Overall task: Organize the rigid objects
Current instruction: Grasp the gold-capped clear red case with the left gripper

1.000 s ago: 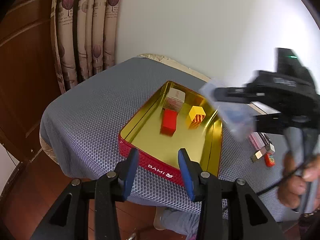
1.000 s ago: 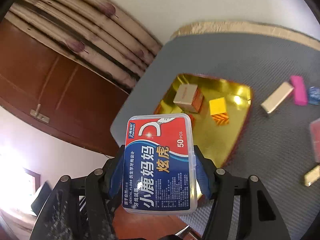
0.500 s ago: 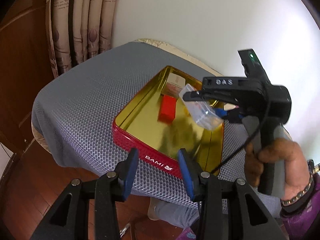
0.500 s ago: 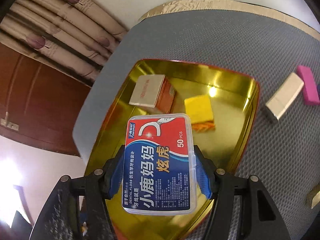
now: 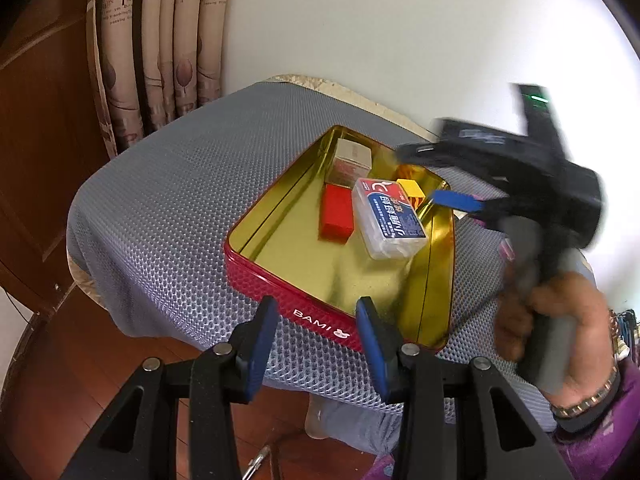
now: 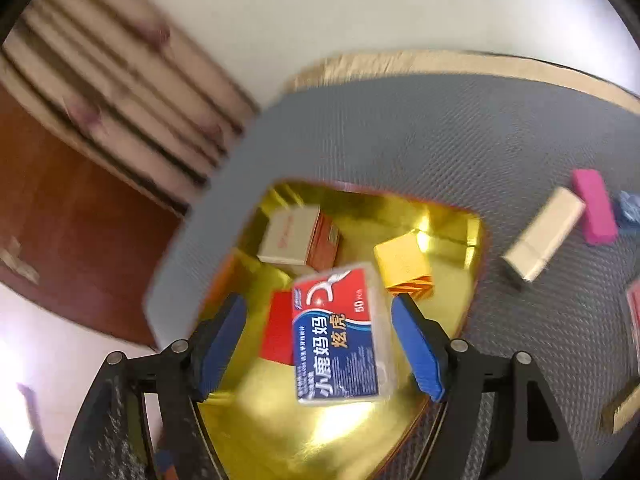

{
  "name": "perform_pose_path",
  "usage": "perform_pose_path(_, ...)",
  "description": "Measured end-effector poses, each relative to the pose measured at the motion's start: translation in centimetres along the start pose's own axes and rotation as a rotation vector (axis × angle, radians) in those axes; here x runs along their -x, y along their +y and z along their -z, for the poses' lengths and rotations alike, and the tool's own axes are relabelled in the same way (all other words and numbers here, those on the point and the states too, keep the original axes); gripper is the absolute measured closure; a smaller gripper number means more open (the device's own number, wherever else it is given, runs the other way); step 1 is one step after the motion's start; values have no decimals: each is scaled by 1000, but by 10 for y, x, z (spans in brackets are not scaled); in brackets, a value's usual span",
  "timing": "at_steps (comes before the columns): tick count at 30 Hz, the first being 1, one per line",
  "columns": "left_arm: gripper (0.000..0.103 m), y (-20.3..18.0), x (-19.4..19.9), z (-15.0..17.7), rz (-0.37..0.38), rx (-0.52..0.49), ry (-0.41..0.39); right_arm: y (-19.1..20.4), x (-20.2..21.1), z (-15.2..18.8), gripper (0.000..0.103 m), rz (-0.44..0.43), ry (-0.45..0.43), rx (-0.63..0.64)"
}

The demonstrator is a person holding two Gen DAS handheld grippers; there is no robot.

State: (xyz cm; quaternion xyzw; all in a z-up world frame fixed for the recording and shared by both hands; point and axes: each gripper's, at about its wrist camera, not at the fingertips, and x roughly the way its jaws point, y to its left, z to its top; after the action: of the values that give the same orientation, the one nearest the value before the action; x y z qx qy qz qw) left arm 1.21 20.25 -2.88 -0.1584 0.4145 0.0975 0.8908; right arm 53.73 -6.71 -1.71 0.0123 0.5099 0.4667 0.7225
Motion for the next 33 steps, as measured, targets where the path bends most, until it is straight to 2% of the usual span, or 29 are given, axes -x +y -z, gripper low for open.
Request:
perform_pose_path(2, 62, -1, 1, 1, -6, -8, -5, -12, 31, 9, 28, -10, -69, -16)
perform_pose_path(3, 62, -1, 2, 1, -9, -12, -9, -21, 53, 18, 24, 14, -124, -22)
perform_pose_path(4, 62, -2, 3, 2, -10, -17, -12, -34, 78, 31, 21, 62, -185, -27)
perform_pose_path(5, 62, -4, 4, 2, -14, -24, -18, -44, 94, 40, 12, 105, -226, -34)
perform_pose_path(6, 62, -6, 5, 3, -18, -34, -25, -66, 121, 56, 7, 190, -287, -54)
perform_pose_path(8, 61, -11, 9, 5, -33, -65, -45, -101, 157, 73, 6, 306, -348, -73)
perform_pose_path(9, 62, -14, 11, 6, -35, -80, -54, -123, 175, 83, 5, 392, -365, -72)
perform_pose_path(11, 62, -25, 16, 10, -20, -126, -79, -166, 204, 95, 5, 626, -355, -80)
perform_pose_path(12, 62, -31, 18, 11, -5, -150, -86, -187, 217, 102, 5, 701, -348, -91)
perform_pose_path(13, 62, -41, 21, 15, 21, -189, -89, -201, 226, 106, 5, 743, -342, -102)
perform_pose_path(15, 61, -59, 21, 21, 63, -269, -82, -239, 246, 117, 5, 880, -318, -135)
perform_pose_path(19, 61, -113, 21, 42, 102, -473, -70, -289, 271, 129, 5, 1030, -303, -164)
perform_pose_path(20, 61, -126, 18, 45, 117, -511, -60, -300, 275, 129, 5, 1041, -298, -184)
perform_pose_path(23, 61, -166, 3, 46, 179, -586, -22, -317, 277, 124, 1, 943, -301, -267)
perform_pose_path(26, 61, -202, -24, 34, 252, -609, 38, -339, 274, 119, 1, 855, -201, -318)
perform_pose_path(29, 61, -234, -53, 19, 305, -631, 86, -344, 282, 121, 0, 819, -221, -323)
perform_pose_path(33, 61, -267, -90, 8, 304, -675, 155, -344, 288, 123, 0, 772, -250, -296)
